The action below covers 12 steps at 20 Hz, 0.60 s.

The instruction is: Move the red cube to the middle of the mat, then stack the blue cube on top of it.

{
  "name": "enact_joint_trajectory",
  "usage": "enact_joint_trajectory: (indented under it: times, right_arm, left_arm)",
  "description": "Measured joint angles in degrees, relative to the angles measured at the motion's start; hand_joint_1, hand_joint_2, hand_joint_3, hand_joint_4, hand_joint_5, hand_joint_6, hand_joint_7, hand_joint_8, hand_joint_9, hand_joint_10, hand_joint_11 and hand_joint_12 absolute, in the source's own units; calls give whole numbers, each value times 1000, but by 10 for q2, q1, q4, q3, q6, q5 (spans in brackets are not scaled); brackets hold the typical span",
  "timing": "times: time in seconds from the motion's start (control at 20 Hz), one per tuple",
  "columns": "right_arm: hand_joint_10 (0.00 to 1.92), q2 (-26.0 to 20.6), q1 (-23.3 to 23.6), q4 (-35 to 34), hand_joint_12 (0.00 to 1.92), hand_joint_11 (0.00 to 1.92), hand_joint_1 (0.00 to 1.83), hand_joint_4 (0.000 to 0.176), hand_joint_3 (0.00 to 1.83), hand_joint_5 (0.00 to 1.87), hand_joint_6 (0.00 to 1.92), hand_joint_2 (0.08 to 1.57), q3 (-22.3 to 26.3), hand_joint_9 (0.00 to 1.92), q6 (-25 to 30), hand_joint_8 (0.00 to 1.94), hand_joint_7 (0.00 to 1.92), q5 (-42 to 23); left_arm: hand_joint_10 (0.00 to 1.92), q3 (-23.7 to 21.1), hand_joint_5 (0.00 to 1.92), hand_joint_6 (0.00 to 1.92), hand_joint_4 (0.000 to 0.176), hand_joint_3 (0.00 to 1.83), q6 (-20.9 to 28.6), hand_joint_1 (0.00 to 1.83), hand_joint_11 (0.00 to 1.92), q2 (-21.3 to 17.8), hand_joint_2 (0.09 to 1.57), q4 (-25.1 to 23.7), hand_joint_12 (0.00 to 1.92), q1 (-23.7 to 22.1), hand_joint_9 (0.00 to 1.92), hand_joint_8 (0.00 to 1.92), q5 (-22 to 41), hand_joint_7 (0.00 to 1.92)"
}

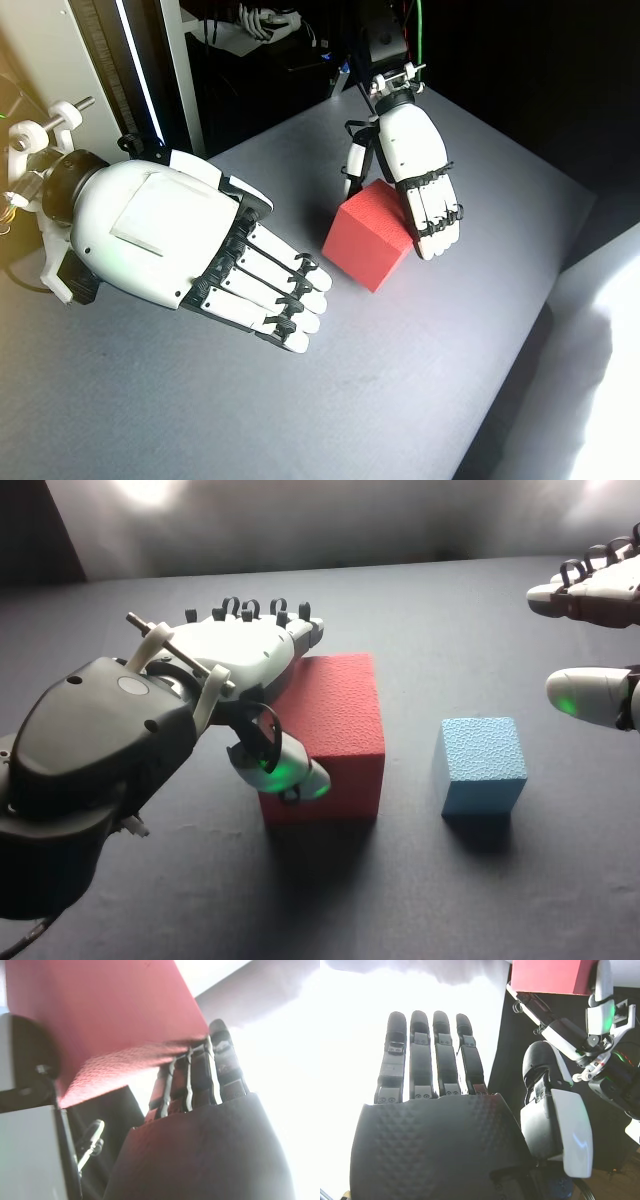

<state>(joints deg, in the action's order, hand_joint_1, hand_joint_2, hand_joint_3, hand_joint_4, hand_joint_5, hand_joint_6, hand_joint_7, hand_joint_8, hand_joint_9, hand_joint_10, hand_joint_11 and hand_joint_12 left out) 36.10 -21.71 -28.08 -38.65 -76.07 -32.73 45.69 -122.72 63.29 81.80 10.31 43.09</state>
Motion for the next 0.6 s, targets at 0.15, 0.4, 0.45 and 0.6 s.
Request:
enact_joint_trajectory:
  times: [0.15, 0.4, 0.45, 0.6]
  right_arm:
    - [7, 0, 0, 0, 563, 0, 0, 0, 0, 288, 5, 1312, 0, 237, 0, 4, 265, 0]
    - [5, 10, -7, -2, 600, 0, 0, 0, 0, 281, 0, 1303, 0, 251, -29, 2, 277, -7]
    - [5, 15, -14, -2, 600, 0, 0, 0, 0, 277, 0, 1289, 0, 252, -35, 1, 275, -12]
    - [4, 35, -21, -68, 647, 0, 314, 0, 0, 278, 2, 1155, 0, 257, -69, 2, 266, -20]
  left_arm:
    - [0, -4, 0, 0, 0, 0, 0, 863, 0, -6, 917, 1, 0, 1, 0, 0, 1, 0]
    - [0, -10, 0, 0, 0, 0, -1, 785, 0, -9, 917, 3, 0, 2, 0, 0, 0, 0]
    - [0, -16, 0, 0, 0, 0, -5, 768, 0, -16, 914, 5, 0, 2, 0, 0, -1, 0]
    - [0, -23, 0, 0, 0, 0, -18, 762, 0, -32, 913, 12, 0, 2, 0, 0, 0, 0]
